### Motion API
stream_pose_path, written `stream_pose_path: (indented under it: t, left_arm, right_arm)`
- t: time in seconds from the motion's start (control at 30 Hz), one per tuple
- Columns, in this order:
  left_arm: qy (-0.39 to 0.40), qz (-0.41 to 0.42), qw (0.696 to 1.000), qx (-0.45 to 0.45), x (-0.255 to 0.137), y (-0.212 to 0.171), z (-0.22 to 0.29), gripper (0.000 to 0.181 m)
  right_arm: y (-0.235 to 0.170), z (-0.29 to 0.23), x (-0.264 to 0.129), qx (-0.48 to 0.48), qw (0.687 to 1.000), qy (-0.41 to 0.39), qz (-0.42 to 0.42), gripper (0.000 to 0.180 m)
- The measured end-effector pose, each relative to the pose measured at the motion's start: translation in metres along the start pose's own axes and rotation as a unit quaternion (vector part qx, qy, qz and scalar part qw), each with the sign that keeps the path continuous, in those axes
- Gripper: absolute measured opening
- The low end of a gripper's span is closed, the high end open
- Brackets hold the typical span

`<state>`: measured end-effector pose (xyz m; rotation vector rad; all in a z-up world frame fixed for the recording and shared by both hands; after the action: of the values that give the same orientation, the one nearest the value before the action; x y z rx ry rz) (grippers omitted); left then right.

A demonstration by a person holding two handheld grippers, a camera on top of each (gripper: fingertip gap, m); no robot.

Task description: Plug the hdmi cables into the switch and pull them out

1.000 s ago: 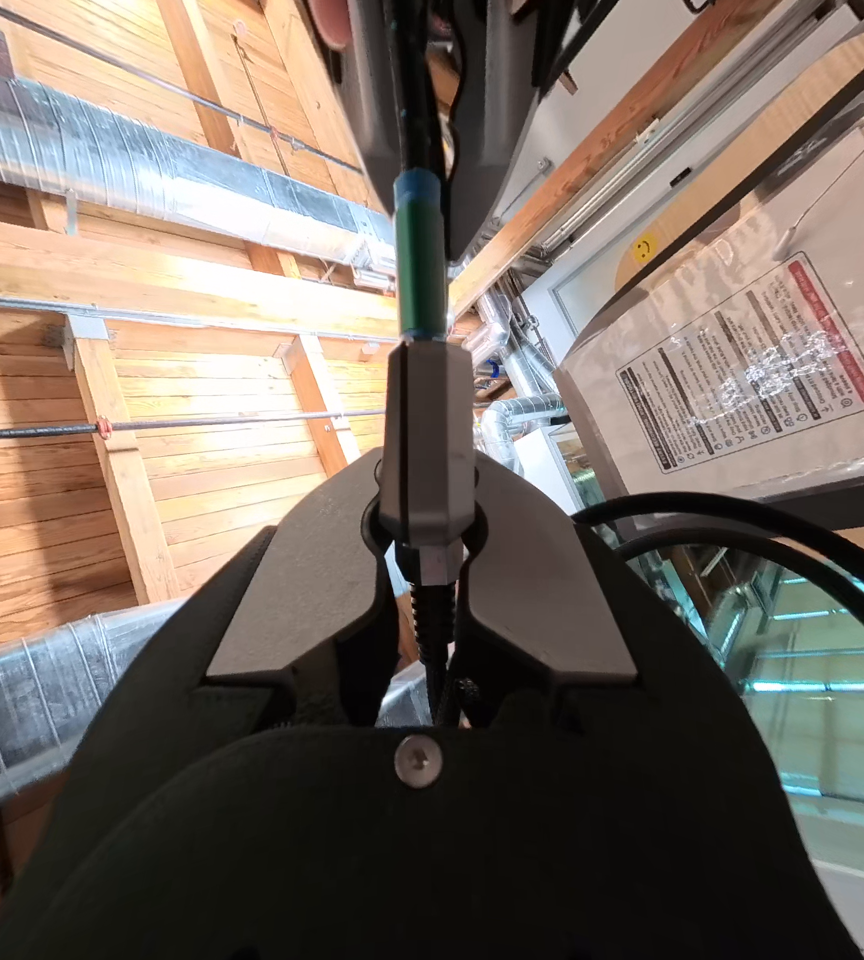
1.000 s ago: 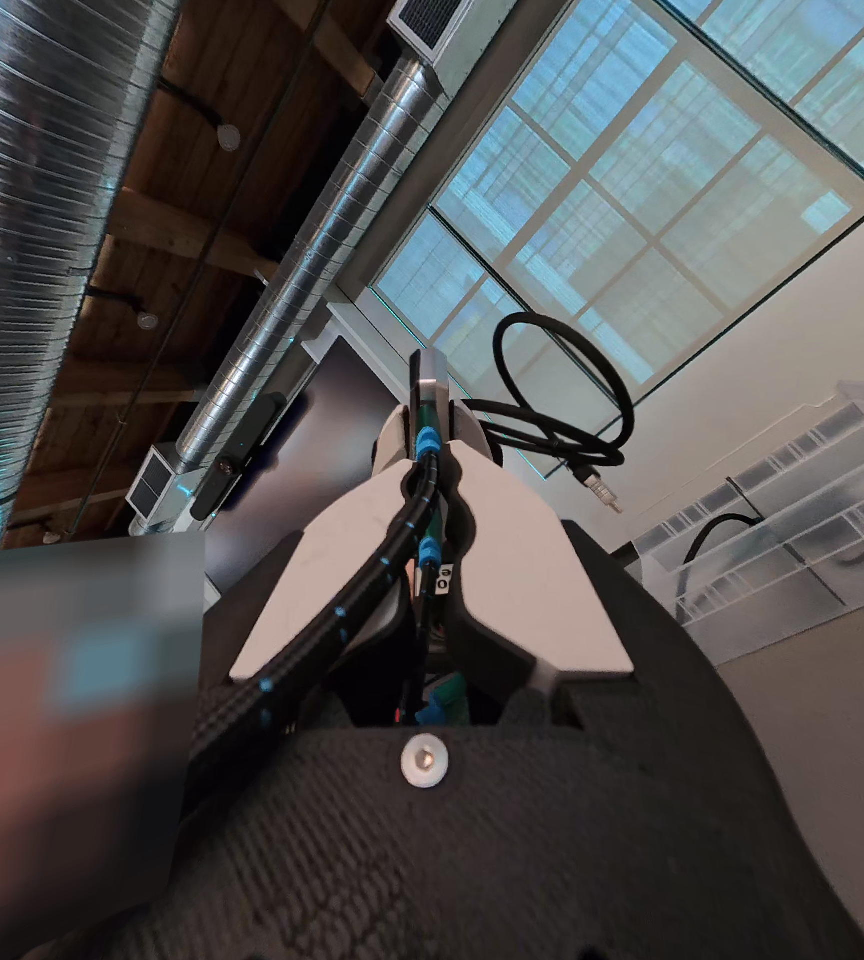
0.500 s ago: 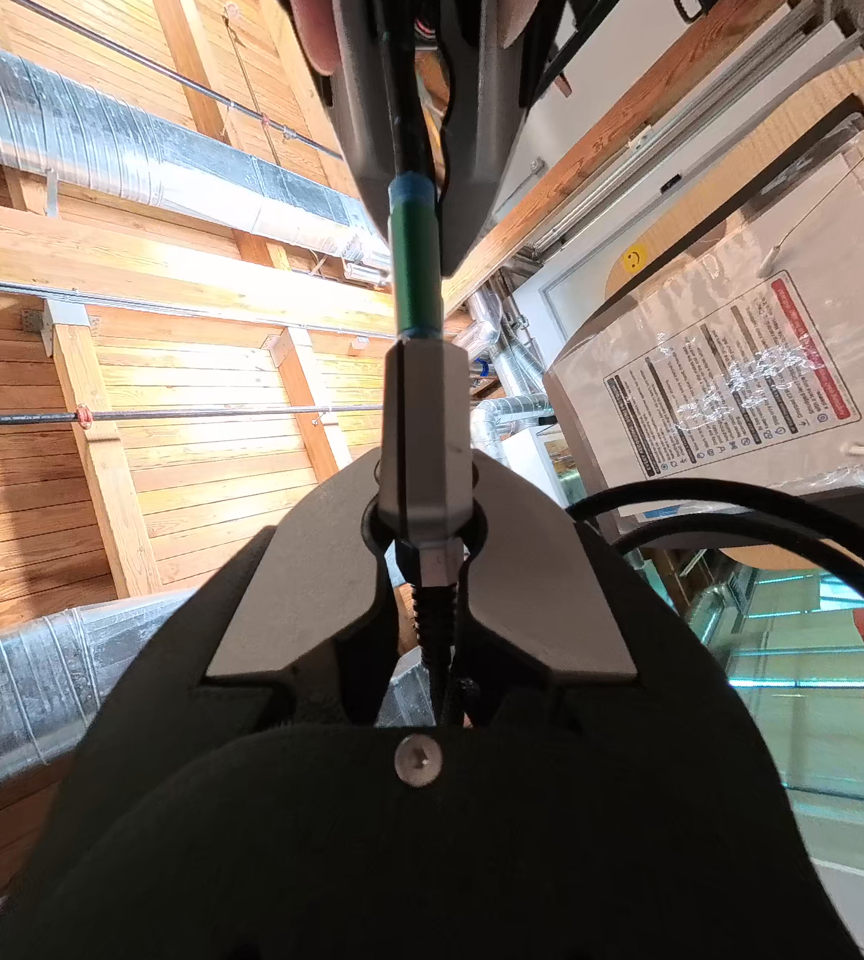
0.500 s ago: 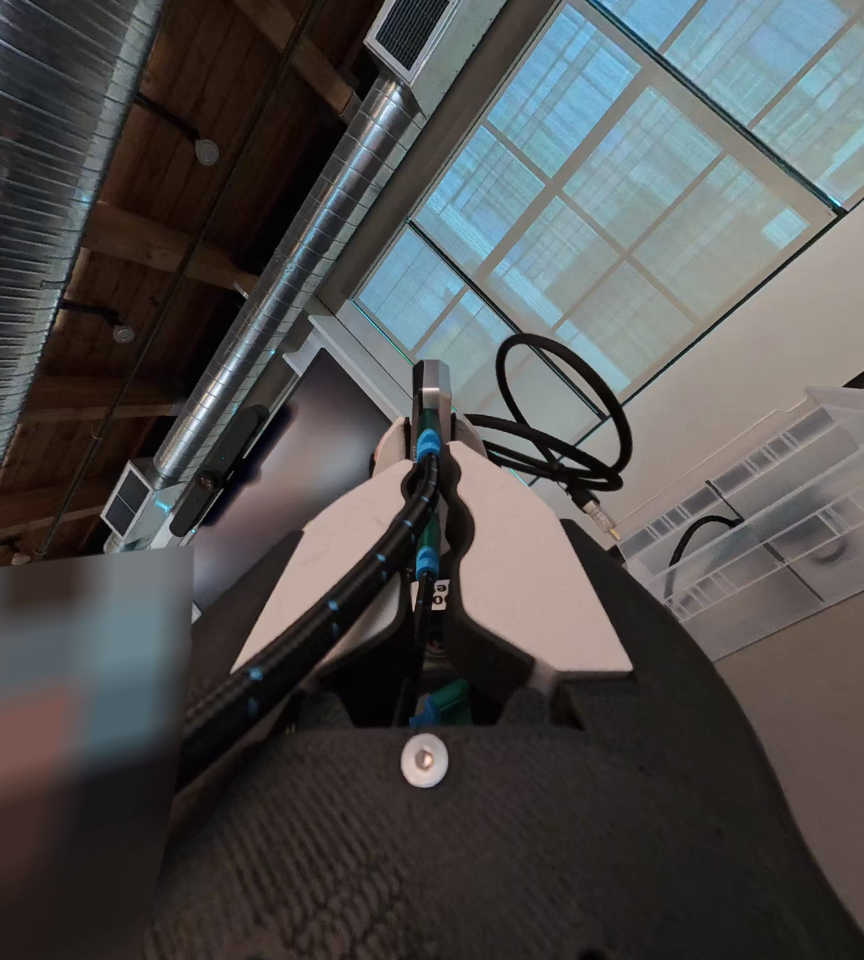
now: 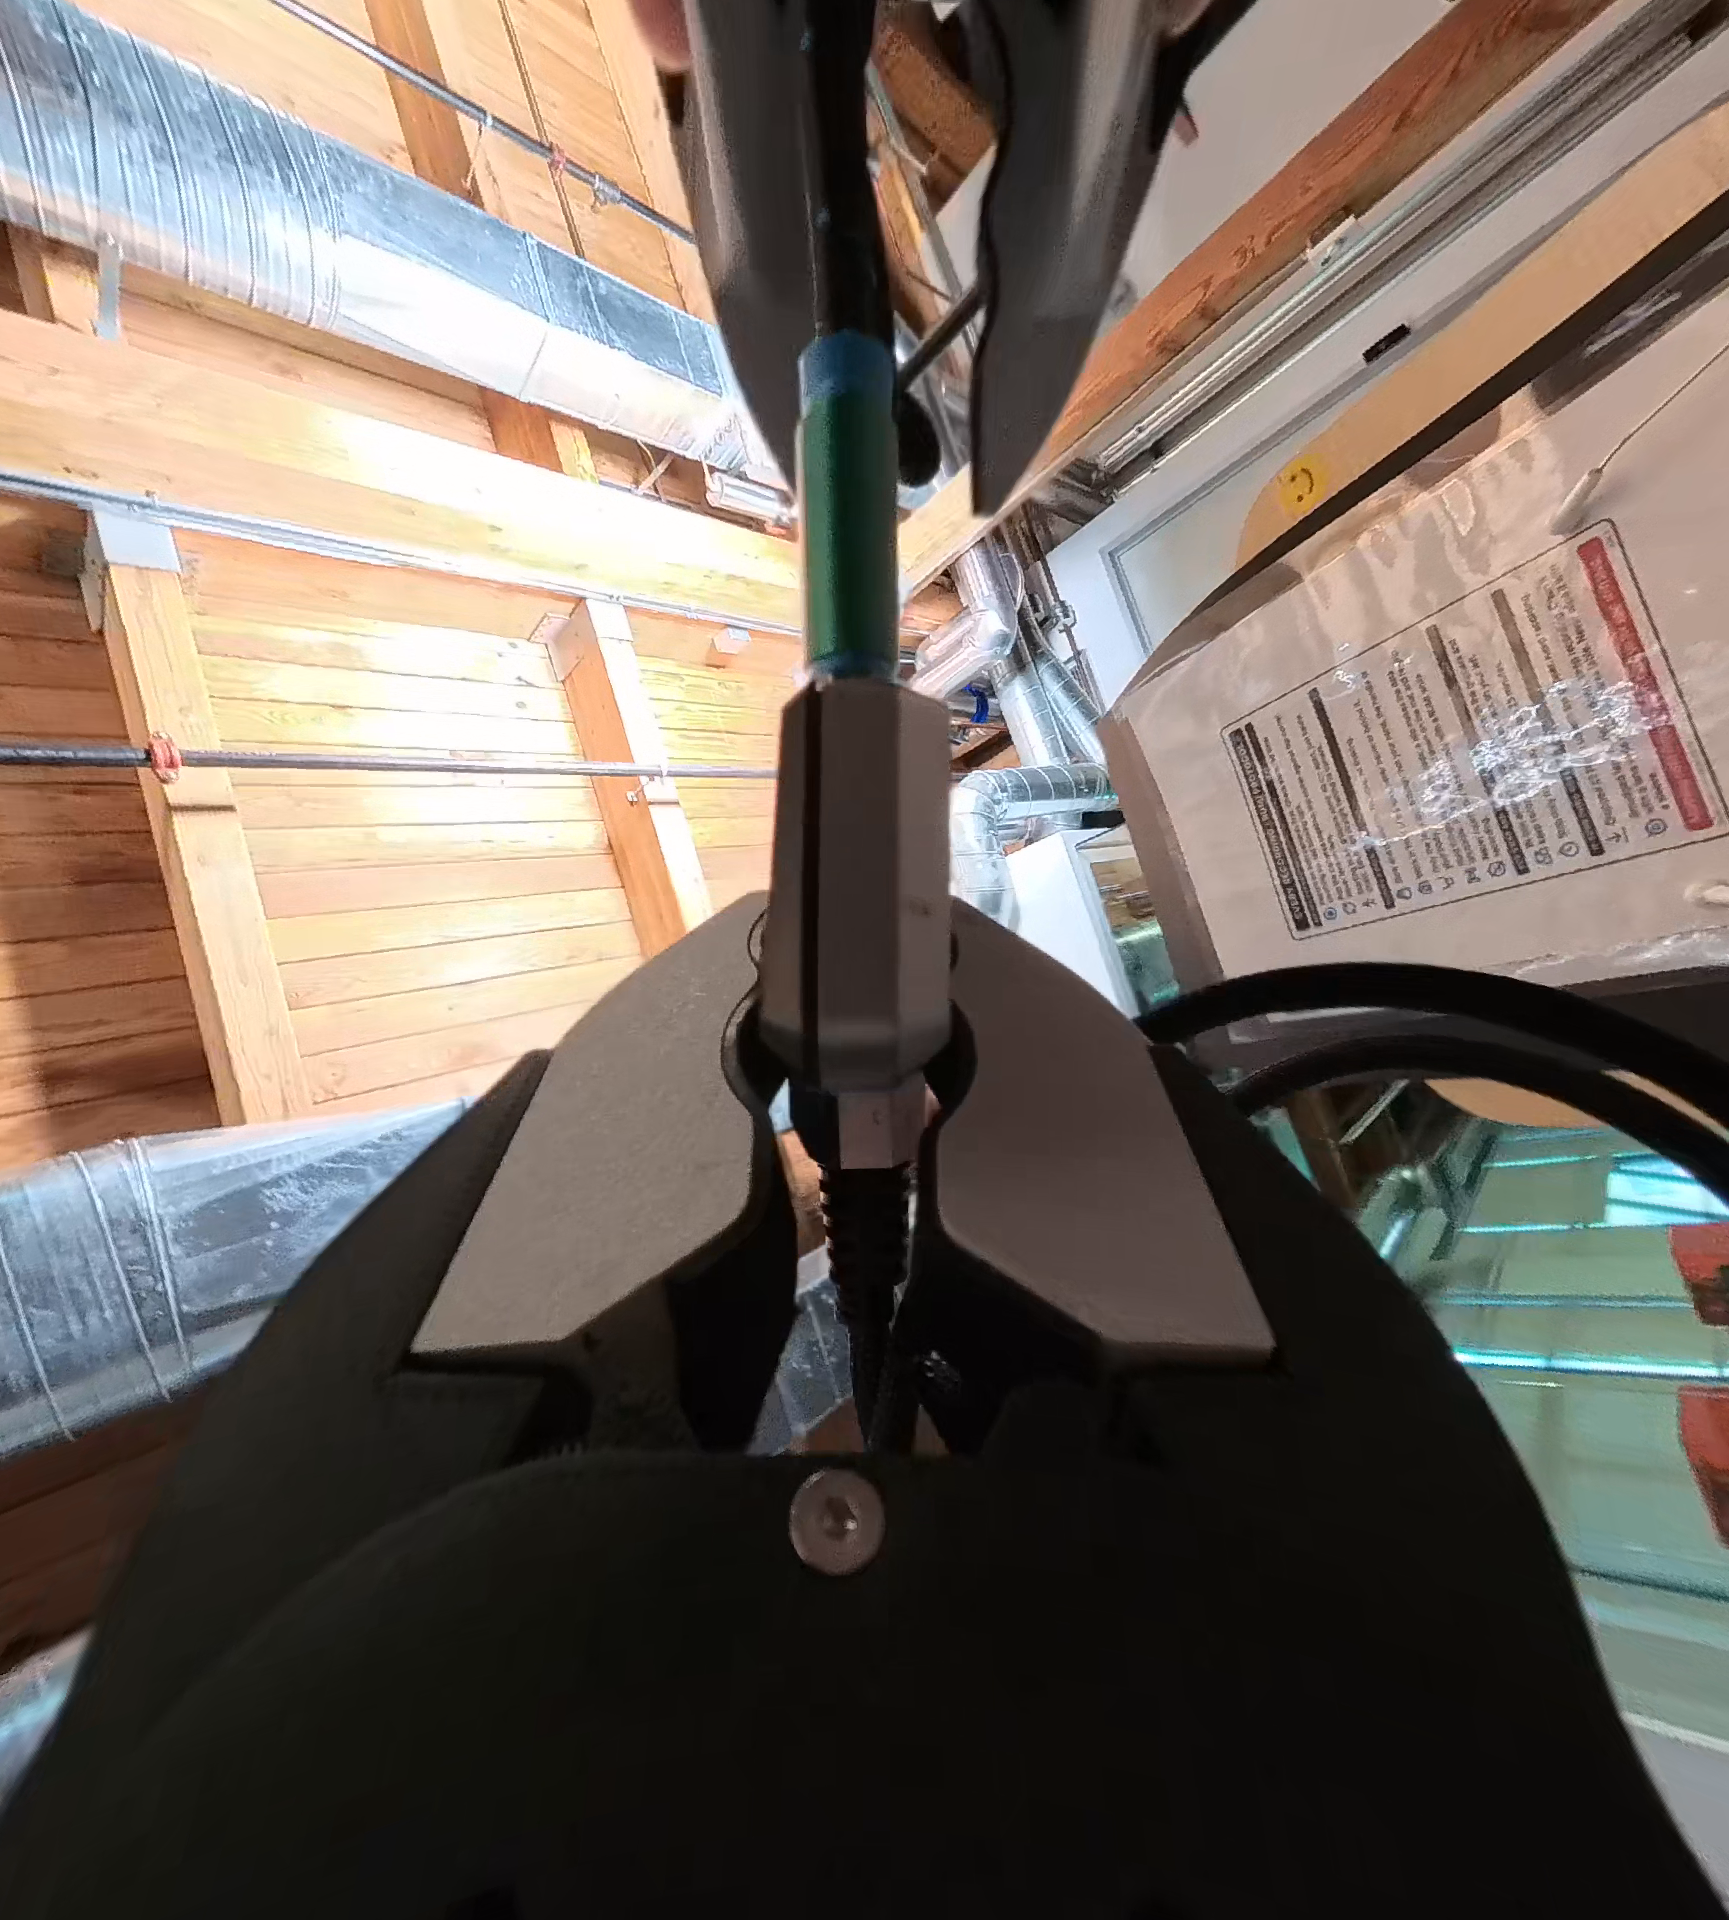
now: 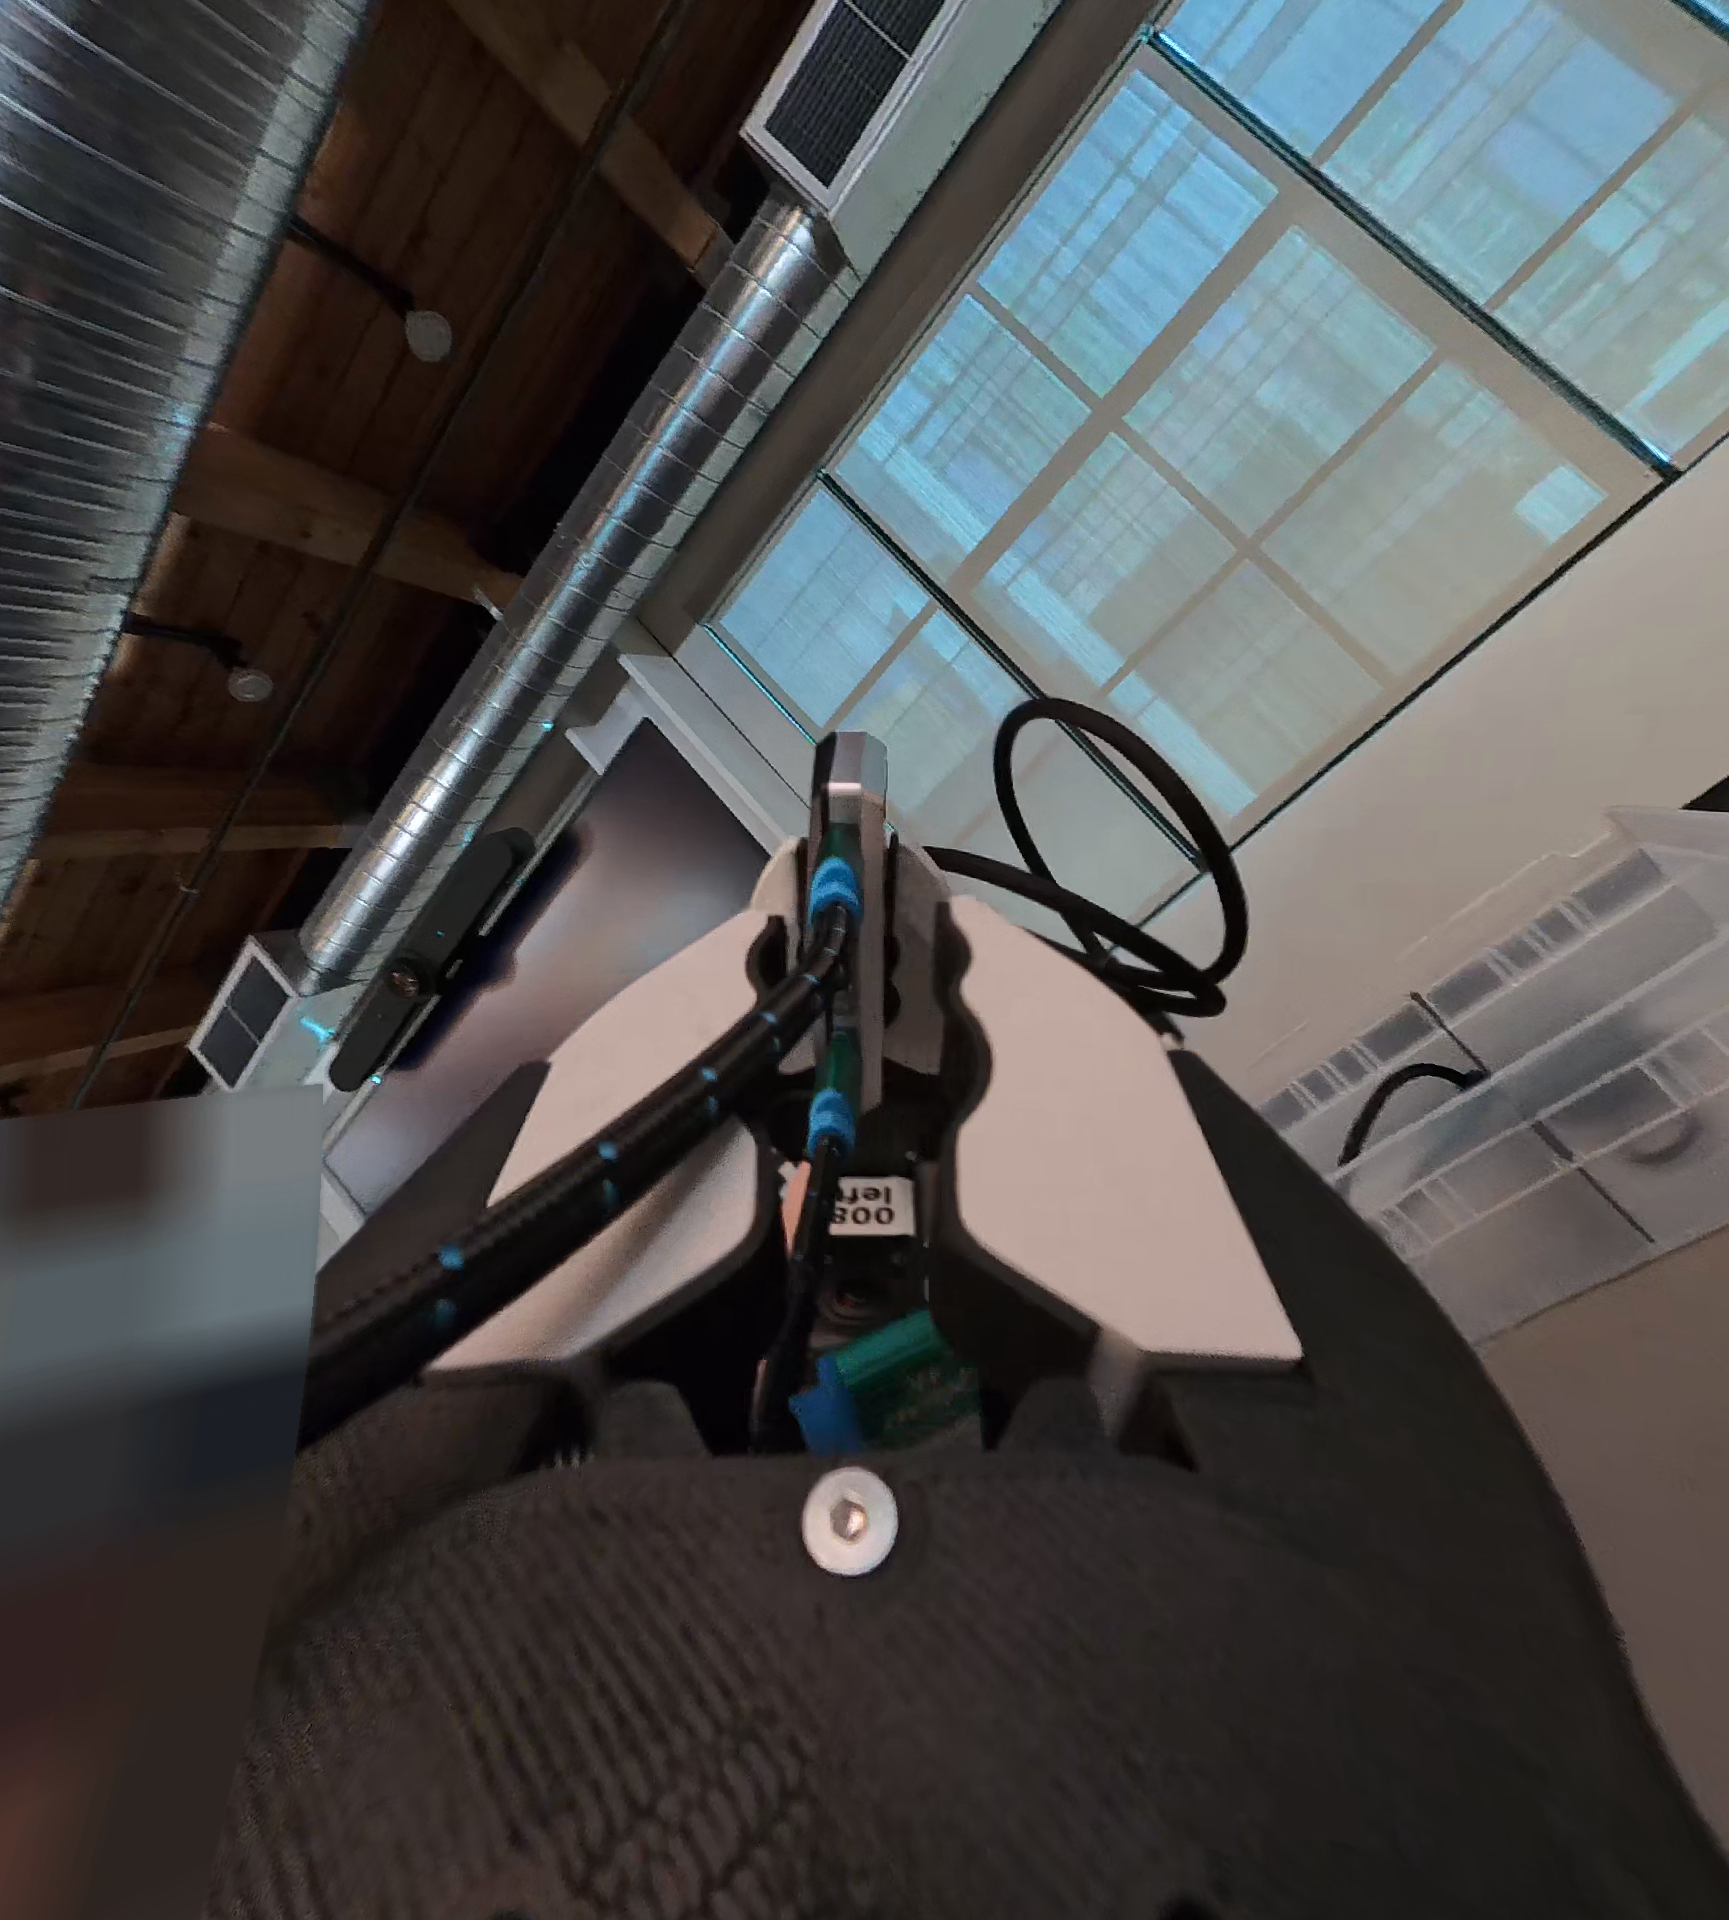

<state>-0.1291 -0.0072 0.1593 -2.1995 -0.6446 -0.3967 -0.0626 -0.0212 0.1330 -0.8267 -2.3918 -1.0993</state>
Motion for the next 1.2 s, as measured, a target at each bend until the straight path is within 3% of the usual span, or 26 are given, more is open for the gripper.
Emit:
stream_pose_path:
  t: [0.17, 0.33, 0.47, 0.53, 0.6, 0.73, 0.8, 0.9, 1.0, 1.13, 1.2]
  left_arm:
    - [-0.007, -0.036, 0.998, -0.055, -0.005, -0.025, -0.003, 0.022]
    - [-0.012, -0.056, 0.987, -0.151, -0.013, -0.052, -0.011, 0.022]
    - [-0.034, -0.012, 0.965, -0.258, -0.022, -0.044, -0.019, 0.022]
    - [-0.040, 0.018, 0.951, -0.306, -0.026, -0.032, -0.024, 0.022]
    - [-0.048, 0.052, 0.934, -0.349, -0.029, -0.017, -0.028, 0.022]
    - [-0.081, 0.132, 0.890, -0.429, -0.035, 0.020, -0.028, 0.022]
    - [-0.102, 0.168, 0.868, -0.456, -0.039, 0.040, -0.027, 0.022]
    - [-0.140, 0.201, 0.837, -0.489, -0.043, 0.064, -0.024, 0.022]
    - [-0.166, 0.224, 0.812, -0.513, -0.047, 0.079, -0.023, 0.021]
    - [-0.202, 0.238, 0.776, -0.548, -0.050, 0.087, -0.019, 0.021]
    - [-0.221, 0.223, 0.759, -0.571, -0.048, 0.084, -0.012, 0.023]
  right_arm:
    - [-0.005, 0.004, -0.001, -0.040, 0.998, -0.019, -0.041, 0.033]
    - [-0.005, 0.007, -0.007, -0.101, 0.992, 0.013, -0.068, 0.032]
    - [-0.005, -0.001, -0.004, -0.253, 0.965, 0.008, -0.071, 0.034]
    - [-0.015, -0.016, 0.002, -0.369, 0.925, 0.014, -0.091, 0.034]
    - [-0.027, -0.024, 0.005, -0.498, 0.859, -0.005, -0.120, 0.034]
    - [-0.038, -0.029, 0.004, -0.732, 0.665, -0.062, -0.133, 0.045]
    - [-0.049, -0.033, 0.006, -0.785, 0.595, -0.058, -0.161, 0.048]
    - [-0.074, -0.041, 0.014, -0.803, 0.560, -0.022, -0.205, 0.051]
    - [-0.094, -0.047, 0.021, -0.800, 0.549, 0.006, -0.243, 0.044]
    - [-0.104, -0.036, 0.020, -0.819, 0.488, -0.008, -0.302, 0.027]
    - [-0.103, -0.030, 0.019, -0.808, 0.493, -0.027, -0.321, 0.022]
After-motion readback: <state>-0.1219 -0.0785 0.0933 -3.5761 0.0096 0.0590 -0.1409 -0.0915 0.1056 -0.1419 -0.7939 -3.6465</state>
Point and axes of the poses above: each gripper's, where its closed fingertips meet, x out along the fingers, y out of its top, z = x × y across the jaws, the point moved 1 cm from there along -x, back along the fingers, and after that the axes turned 4 degrees about y, right-handed, at the moved point
